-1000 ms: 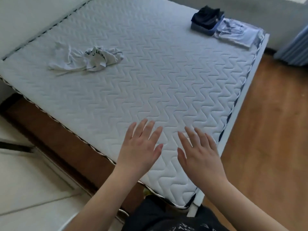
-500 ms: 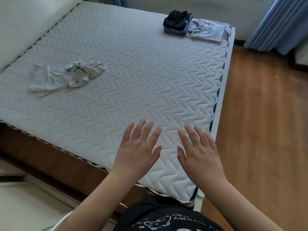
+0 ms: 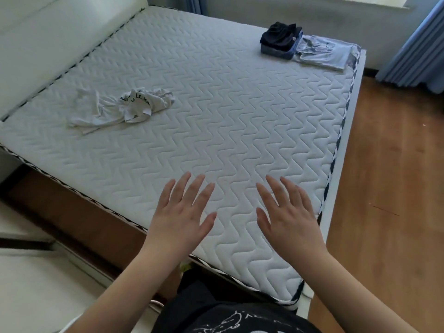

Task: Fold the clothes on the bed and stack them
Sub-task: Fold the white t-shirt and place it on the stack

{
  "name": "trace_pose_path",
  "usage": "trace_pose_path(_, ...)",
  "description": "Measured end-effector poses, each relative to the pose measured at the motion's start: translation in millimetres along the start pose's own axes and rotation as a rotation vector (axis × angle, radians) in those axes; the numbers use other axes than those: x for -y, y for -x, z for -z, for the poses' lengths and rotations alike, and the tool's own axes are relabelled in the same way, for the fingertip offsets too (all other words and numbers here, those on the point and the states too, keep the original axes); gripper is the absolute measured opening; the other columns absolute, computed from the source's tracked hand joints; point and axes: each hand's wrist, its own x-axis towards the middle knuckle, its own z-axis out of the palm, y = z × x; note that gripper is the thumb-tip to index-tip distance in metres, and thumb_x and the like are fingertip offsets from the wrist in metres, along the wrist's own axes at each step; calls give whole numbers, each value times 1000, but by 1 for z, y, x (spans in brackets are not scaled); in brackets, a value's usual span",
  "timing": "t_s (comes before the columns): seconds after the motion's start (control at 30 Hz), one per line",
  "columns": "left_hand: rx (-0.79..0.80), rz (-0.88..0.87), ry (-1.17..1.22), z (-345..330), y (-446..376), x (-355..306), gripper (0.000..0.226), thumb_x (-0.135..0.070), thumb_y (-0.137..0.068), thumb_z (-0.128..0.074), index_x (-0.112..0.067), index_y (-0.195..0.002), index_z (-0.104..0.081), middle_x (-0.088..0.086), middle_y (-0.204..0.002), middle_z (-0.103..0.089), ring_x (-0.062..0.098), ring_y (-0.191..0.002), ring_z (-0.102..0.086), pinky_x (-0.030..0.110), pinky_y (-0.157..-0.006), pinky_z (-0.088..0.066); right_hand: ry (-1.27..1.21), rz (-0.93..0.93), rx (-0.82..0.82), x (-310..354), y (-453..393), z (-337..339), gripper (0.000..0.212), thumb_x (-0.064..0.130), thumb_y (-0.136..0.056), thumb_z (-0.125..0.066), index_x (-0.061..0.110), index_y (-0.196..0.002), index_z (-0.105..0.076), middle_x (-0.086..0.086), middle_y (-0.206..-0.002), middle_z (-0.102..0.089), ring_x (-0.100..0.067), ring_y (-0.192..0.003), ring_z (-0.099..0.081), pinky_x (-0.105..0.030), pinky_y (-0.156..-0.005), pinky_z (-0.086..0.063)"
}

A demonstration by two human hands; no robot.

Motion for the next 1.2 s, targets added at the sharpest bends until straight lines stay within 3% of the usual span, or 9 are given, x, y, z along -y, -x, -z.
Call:
trace_pose_path(0.13,6,20,12,-16,-13,61,64,-50,-94,-24,-21,-146,-46,6,-152,-42,30,-144,-33,50,-117,-26,18,-100,-34,51,-38,-8,54,42,-102,-32,24,-152,-31,-3,-161,-24,-27,-148,-18,-43,-121,-7)
trace_pose_path(0.27,-12,-40,45,-28,-33,130,61,-47,-94,-28,-19,-143,-50,8,-148,-47,31,-140,-39,50,-114,-32,-10,-146,-109,125,-88,-18,51,38,-98,-34,17,-142,-50,-8,-151,-44,-32,-140,-38,-48,-115,-26)
trace_pose_path(0.37,-14,-78,50,-31,-48,182,59,-46,-94,-28,-19,-143,-50,8,-147,-49,31,-139,-41,50,-113,-33,2,-110,-120,174,-121,-24,53,39,-96,-32,16,-138,-55,-8,-146,-49,-32,-136,-43,-49,-113,-32)
trace_pose_path(0.53,-53,-68,78,-33,-62,246,57,-45,-94,-31,-17,-139,-55,9,-143,-52,32,-136,-44,52,-110,-37,36,-73,-125,223,-165,-16,53,40,-97,-30,18,-139,-53,-7,-147,-47,-32,-137,-41,-45,-114,-24)
trace_pose_path(0.77,-204,-58,128,-38,-75,290,47,-38,-95,-44,-20,-137,-55,6,-138,-55,28,-132,-48,47,-112,-35,-17,27,-169,242,-206,-13,54,40,-97,-29,16,-139,-53,-5,-147,-47,-29,-138,-41,-44,-114,-24)
trace_pose_path(0.83,-156,11,71,-35,-79,299,50,-40,-95,-41,-20,-137,-56,7,-139,-55,29,-133,-47,49,-112,-36,-28,61,-140,250,-222,-14,55,41,-97,-28,16,-139,-53,-5,-148,-47,-29,-138,-41,-45,-114,-26)
trace_pose_path(0.97,5,166,4,-26,-71,315,55,-47,-96,-42,-23,-146,-44,7,-151,-43,29,-143,-33,47,-118,-22,-34,142,-70,272,-248,-10,56,43,-98,-26,20,-146,-45,-3,-155,-37,-27,-144,-31,-45,-118,-22)
trace_pose_path(1.07,-27,233,-22,-20,-62,333,52,-45,-95,-43,-22,-141,-51,7,-145,-49,29,-139,-40,48,-115,-31,-46,189,-76,290,-260,1,55,43,-98,-29,20,-146,-45,-3,-154,-38,-27,-144,-31,-46,-117,-24)
trace_pose_path(1.2,-97,283,-4,-14,-60,363,53,-46,-95,-38,-21,-142,-51,7,-146,-49,29,-140,-39,48,-116,-30,-21,260,-70,316,-285,8,52,42,-101,-36,23,-149,-39,0,-158,-31,-25,-147,-24,-43,-119,-16)
